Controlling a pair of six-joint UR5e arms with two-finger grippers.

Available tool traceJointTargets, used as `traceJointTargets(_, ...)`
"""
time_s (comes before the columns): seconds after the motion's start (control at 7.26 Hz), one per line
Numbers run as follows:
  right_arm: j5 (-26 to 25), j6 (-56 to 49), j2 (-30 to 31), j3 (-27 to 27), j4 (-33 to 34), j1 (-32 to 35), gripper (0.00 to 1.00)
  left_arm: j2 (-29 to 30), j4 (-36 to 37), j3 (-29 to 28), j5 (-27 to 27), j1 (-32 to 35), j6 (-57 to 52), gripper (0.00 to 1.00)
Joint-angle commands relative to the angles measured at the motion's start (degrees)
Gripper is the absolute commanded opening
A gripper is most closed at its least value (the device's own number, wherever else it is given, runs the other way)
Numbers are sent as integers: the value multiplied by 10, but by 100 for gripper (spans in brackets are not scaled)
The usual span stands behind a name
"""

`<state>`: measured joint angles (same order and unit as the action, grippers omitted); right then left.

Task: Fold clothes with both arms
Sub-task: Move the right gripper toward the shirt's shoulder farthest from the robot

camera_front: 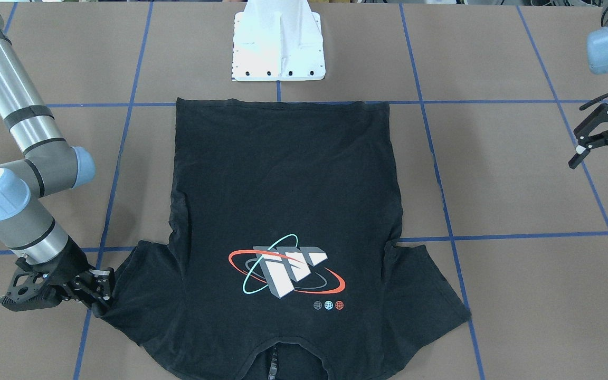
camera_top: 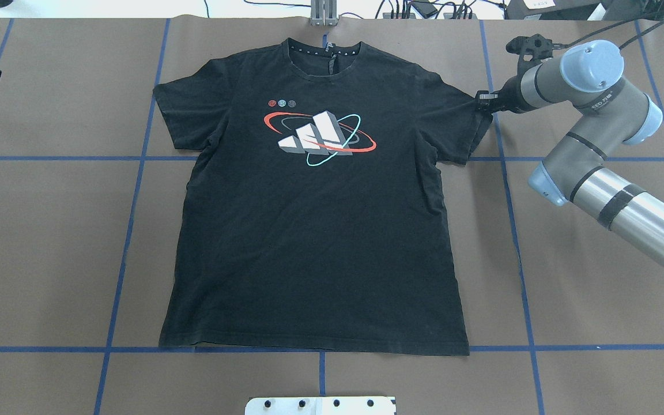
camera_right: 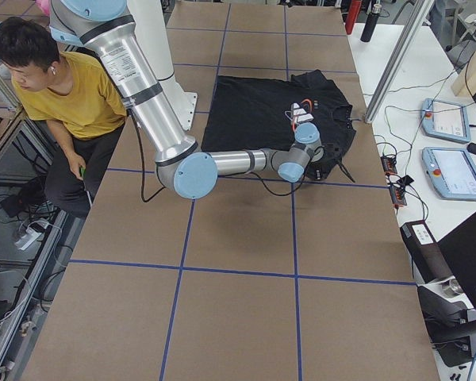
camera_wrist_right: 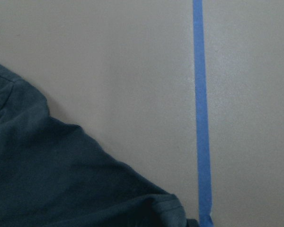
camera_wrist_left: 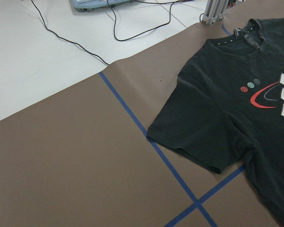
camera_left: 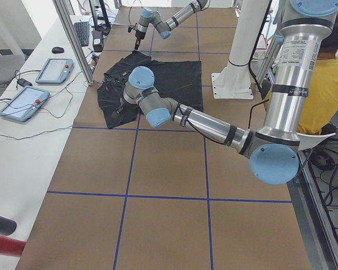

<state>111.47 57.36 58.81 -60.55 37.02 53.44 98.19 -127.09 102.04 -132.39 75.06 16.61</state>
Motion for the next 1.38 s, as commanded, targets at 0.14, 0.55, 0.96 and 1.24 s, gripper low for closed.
traceJointTargets(0.14,3,-6,0,-4,-3,10,0,-1,0,0,0,0,0,100)
traceJointTargets(0.55,6,13,-7,-62,10,12,0,-1,0,-3,0,0,1,100)
traceJointTargets(0.96,-41,81,-103,-71,147,-27,0,-1,0,-4,0,0,1,100)
traceJointTargets(1.24,-88,123,-172,-44,220,-58,0,-2,0,-4,0,-2,1,100)
